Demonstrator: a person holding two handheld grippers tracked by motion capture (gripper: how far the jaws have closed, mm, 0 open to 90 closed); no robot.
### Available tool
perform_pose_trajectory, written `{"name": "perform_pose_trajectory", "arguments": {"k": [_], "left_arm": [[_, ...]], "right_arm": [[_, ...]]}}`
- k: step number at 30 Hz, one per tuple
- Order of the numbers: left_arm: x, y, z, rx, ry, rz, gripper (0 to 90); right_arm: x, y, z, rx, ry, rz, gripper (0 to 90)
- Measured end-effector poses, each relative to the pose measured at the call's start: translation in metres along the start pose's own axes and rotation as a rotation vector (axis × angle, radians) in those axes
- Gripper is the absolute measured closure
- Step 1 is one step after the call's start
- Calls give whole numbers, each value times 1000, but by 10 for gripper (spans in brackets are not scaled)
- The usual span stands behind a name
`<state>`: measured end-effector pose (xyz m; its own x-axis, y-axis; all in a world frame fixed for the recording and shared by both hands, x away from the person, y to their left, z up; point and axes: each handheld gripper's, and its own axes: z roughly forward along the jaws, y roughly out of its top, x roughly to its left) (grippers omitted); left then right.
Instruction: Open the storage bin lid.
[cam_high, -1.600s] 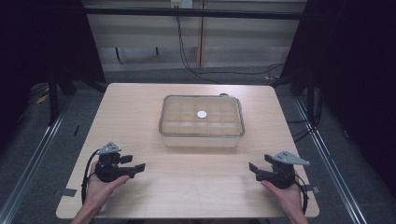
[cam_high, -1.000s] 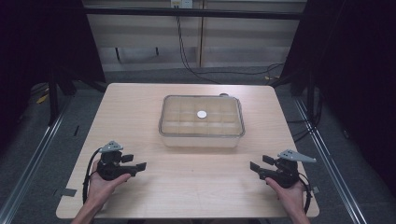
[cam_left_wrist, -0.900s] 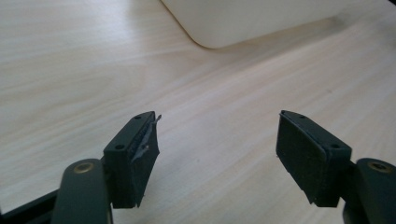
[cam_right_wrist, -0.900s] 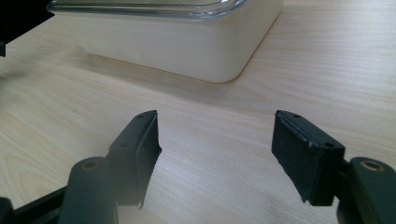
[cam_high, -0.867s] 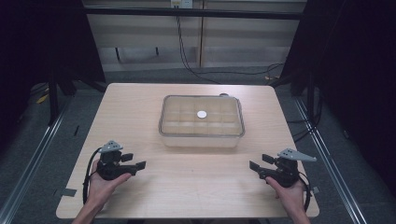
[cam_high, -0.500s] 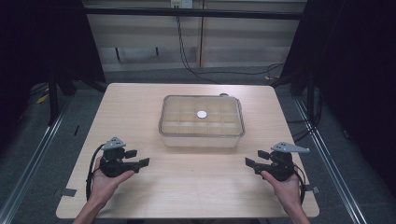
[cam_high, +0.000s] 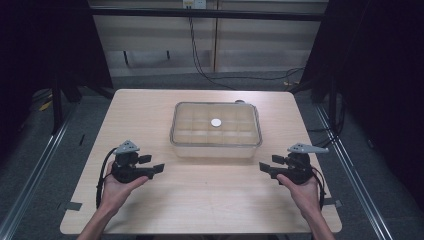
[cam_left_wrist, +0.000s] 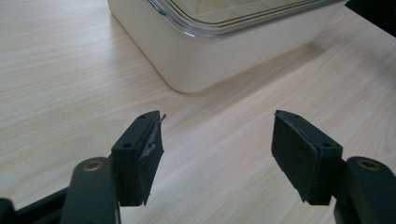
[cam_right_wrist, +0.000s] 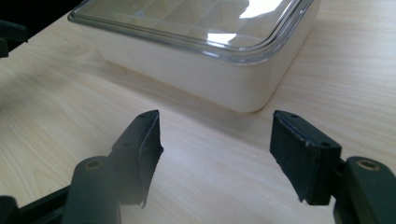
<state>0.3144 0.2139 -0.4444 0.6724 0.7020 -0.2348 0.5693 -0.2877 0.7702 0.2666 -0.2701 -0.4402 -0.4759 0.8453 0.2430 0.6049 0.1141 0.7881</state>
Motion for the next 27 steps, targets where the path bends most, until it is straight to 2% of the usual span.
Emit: {"name": "perform_pose_trajectory", "arguments": {"k": [2,4,8,11,13,16,22,27], "left_arm": [[1,5,1,-6,1,0,358],[3,9,2,-8,-17,-10,357],[4,15,4,-5,9,-4,362],[5,19,5,-8,28,2,371],[6,22,7,-15,22,-16,374],[9,28,10,-10,19,-19,373],[11,35,17,-5,3,-21,372],[14,44,20,-5,5,-15,349]], "right_arm": [[-2,4,0,-14,4,6,337],[-4,8,1,-19,17,10,323],[-8,17,3,-8,38,26,268],[-12,23,5,-7,44,34,264],[-14,28,7,0,46,31,264],[-17,37,10,7,50,29,263],[-19,46,16,28,46,21,250],[-19,54,22,51,53,3,249]]}}
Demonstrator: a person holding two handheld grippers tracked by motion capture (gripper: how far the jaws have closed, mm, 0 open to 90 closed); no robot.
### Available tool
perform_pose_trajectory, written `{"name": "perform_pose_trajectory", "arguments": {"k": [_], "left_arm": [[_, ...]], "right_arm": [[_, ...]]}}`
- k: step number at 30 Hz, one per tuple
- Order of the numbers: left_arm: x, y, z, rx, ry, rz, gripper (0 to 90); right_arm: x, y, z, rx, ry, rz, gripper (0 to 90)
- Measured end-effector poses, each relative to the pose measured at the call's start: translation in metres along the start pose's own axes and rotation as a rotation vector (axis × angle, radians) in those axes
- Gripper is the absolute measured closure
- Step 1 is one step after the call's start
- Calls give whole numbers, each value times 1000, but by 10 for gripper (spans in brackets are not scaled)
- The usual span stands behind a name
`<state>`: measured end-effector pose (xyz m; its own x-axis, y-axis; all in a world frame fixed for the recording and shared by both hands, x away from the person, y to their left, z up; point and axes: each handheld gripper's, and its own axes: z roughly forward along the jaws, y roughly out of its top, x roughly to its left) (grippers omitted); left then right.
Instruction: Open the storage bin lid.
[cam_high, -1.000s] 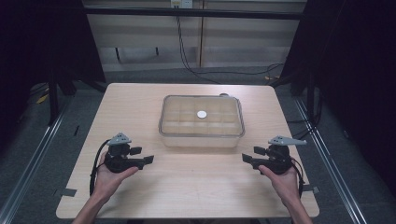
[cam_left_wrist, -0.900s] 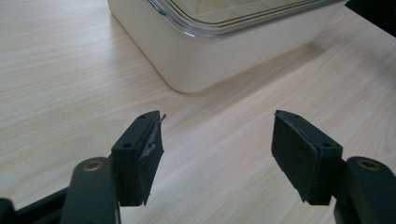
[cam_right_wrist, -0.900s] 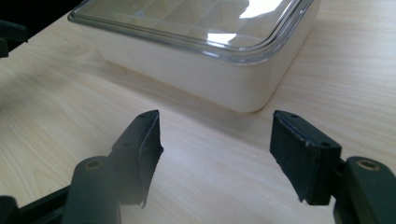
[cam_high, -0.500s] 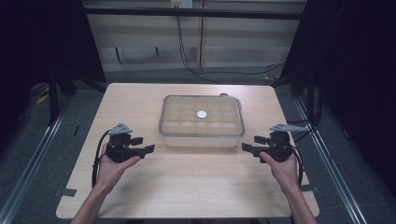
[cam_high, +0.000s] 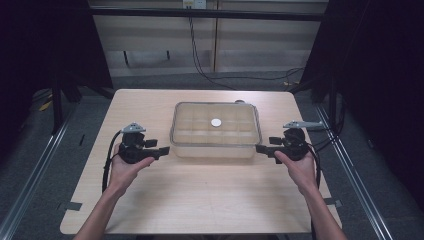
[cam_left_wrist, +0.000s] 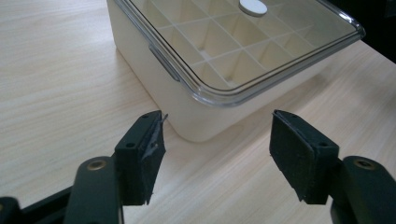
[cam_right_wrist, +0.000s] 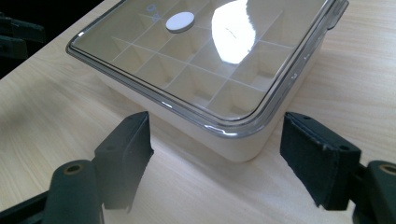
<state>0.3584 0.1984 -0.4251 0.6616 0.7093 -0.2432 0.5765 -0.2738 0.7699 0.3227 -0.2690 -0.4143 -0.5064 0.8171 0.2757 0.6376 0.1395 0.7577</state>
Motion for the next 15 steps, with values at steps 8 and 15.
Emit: {"name": "perform_pose_trajectory", "arguments": {"k": [8,15], "left_arm": [[7,12,7,8,-11,-4,343],[12,28,8,7,-19,-7,329]], "right_arm": [[-4,14,8,24,-7,-8,267],[-10,22,10,8,-4,3,275]]}}
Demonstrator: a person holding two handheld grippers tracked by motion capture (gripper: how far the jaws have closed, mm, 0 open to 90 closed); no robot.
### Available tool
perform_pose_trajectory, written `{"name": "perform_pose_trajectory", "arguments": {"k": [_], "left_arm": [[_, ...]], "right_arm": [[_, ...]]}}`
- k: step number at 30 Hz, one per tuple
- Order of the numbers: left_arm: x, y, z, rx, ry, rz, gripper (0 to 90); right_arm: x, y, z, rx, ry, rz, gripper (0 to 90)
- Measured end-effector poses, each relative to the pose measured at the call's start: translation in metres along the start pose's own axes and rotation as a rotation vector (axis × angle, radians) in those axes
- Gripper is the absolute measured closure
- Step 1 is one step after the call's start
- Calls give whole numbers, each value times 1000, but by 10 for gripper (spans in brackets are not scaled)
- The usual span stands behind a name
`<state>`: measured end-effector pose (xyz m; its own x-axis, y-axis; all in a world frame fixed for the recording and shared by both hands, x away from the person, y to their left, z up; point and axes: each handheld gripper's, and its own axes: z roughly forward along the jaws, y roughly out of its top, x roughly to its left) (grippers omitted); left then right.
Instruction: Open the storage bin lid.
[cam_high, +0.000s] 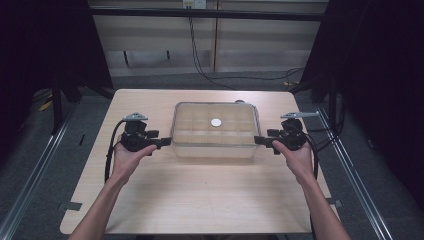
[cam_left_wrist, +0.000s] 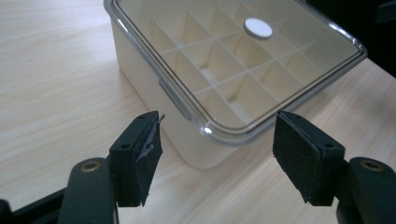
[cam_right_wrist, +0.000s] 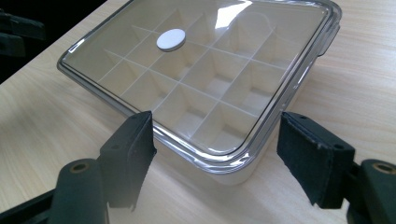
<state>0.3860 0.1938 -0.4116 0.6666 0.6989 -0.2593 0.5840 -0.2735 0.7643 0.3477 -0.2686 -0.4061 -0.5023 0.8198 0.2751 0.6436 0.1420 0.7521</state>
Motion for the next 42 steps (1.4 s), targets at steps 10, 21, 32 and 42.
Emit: {"name": "perform_pose_trajectory", "arguments": {"k": [10,21,32,42], "left_arm": [[2,17,7,-20,-14,-23,346],[11,16,25,-2,3,-45,353],[9,13,37,29,33,-37,295],[12,11,49,67,28,-44,304]], "right_arm": [[-4,13,12,-4,10,17,354],[-18,15,26,27,-27,37,315],[-26,9,38,61,-33,50,311],[-25,10,49,78,-17,57,274]]}}
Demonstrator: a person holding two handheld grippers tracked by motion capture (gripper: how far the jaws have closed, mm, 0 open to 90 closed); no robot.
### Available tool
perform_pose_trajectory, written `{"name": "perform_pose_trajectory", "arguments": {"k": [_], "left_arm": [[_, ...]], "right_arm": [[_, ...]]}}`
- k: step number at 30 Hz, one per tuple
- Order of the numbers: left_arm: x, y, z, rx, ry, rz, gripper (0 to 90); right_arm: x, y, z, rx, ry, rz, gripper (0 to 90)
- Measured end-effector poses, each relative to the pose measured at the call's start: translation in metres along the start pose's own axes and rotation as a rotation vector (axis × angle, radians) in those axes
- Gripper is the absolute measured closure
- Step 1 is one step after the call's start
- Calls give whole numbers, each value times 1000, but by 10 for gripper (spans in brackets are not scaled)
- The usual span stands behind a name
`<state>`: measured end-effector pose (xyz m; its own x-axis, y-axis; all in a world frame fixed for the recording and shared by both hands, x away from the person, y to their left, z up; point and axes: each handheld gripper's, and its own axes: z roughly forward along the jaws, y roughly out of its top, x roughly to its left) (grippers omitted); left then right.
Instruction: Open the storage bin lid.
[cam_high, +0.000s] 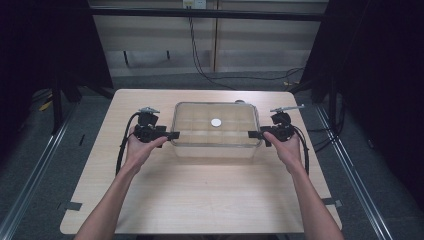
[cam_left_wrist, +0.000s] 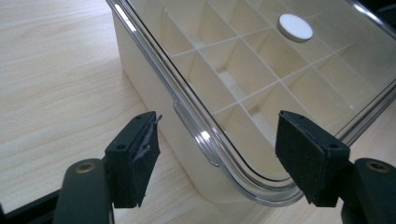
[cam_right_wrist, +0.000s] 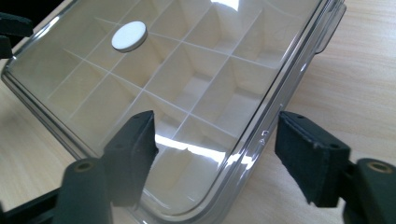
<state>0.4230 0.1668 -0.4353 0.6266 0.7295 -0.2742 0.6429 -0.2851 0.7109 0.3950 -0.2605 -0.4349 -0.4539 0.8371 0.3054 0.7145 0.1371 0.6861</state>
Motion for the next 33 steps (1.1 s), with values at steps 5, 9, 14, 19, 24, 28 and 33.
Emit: {"name": "perform_pose_trajectory", "arguments": {"k": [5,9,14,19,24,28,33], "left_arm": [[2,-2,8,18,-25,-19,303],[1,-1,10,17,-43,-10,315],[1,3,12,28,-48,4,329],[2,6,17,46,-63,-2,292],[1,7,20,52,-63,-15,283],[0,9,19,64,-56,-13,300],[-4,9,16,48,-26,6,313]], "right_arm": [[-1,0,6,13,5,8,233],[0,0,12,33,18,1,212],[0,3,16,41,5,12,200],[-1,4,19,43,17,22,195],[0,5,21,46,14,38,194],[3,7,21,45,-15,55,209],[3,6,20,17,-34,55,238]]}}
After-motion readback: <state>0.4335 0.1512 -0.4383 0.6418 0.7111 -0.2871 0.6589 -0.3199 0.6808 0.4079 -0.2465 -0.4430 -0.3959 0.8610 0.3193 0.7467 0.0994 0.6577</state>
